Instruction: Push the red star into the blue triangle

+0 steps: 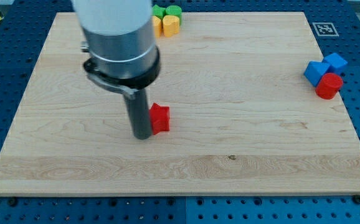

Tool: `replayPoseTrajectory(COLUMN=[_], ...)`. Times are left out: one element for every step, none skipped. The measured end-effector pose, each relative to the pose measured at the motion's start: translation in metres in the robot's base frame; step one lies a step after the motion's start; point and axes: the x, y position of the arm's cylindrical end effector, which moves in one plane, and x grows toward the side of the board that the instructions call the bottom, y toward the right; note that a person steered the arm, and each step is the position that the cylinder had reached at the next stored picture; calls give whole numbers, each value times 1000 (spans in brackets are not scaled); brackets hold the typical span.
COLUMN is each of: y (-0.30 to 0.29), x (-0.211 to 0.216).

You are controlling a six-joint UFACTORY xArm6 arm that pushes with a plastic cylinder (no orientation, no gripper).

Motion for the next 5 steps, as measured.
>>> replayPoseTrajectory(y=[7, 9, 21, 60, 105], x=[-16, -38, -61, -75, -77])
